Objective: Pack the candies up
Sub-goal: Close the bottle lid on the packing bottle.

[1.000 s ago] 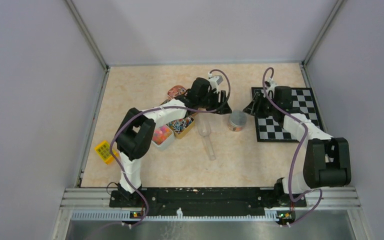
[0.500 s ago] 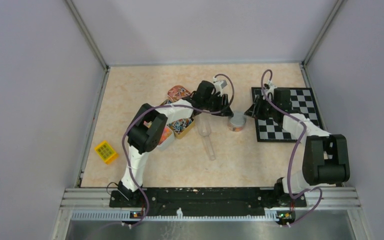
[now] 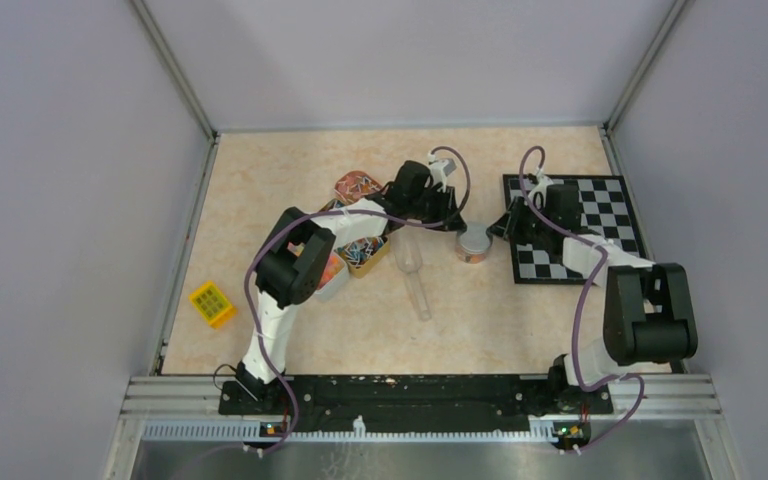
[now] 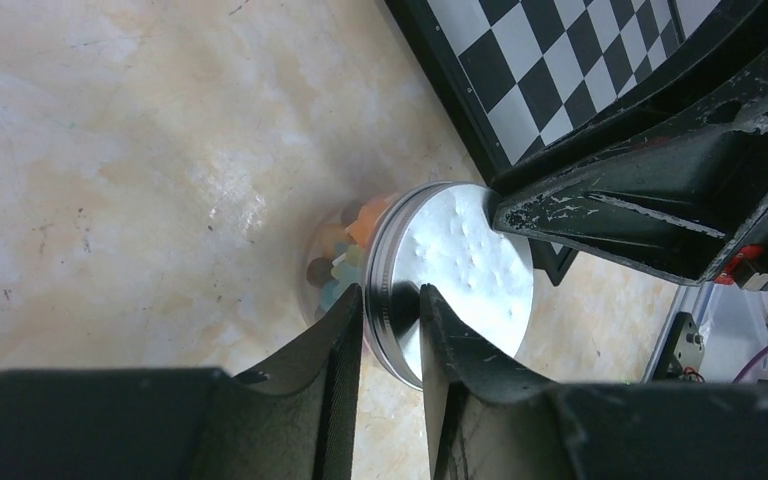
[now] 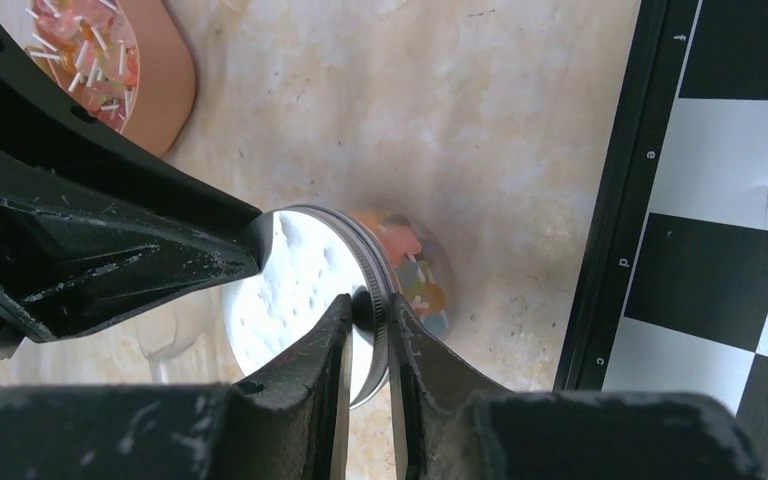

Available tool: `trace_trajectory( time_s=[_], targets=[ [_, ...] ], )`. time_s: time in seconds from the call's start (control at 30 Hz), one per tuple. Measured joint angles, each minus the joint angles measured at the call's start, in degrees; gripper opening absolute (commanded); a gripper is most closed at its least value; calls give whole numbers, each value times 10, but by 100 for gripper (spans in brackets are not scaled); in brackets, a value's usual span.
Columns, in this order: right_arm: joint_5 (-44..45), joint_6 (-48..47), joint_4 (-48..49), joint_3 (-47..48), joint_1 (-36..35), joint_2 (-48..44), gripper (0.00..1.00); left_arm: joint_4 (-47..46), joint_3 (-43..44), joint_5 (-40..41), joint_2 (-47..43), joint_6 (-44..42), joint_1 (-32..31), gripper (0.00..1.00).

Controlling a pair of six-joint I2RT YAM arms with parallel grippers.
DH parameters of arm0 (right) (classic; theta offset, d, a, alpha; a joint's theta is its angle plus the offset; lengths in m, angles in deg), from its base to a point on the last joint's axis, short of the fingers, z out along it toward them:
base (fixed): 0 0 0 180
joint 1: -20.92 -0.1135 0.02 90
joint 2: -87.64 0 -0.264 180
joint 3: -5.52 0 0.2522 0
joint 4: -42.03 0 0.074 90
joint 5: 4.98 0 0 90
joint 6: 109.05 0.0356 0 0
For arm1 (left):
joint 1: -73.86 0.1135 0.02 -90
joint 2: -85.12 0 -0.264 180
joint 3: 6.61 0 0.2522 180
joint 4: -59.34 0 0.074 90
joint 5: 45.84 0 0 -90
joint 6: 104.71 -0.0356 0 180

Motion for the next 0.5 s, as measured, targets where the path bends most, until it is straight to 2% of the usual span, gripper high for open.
trace_trajectory(
  time_s=[0.2, 0.27, 0.33, 0.4, 0.5],
  targets=[
    [-6, 24, 90, -56, 2, -15, 15, -10, -12, 9, -6, -9, 0, 27],
    [-8, 30, 116, -75, 4, -23, 17, -29, -31, 9, -15, -10, 0, 32],
    [-10, 34, 136, -86, 5, -26, 22, -44, -47, -1, -20, -7, -1, 37],
    [-15, 37, 137, -87, 5, -26, 28, -53, -55, -21, -20, 4, 0, 39],
    [-23, 40, 120, -84, 5, -26, 29, -52, -63, -49, -20, 28, 3, 41]
  ],
)
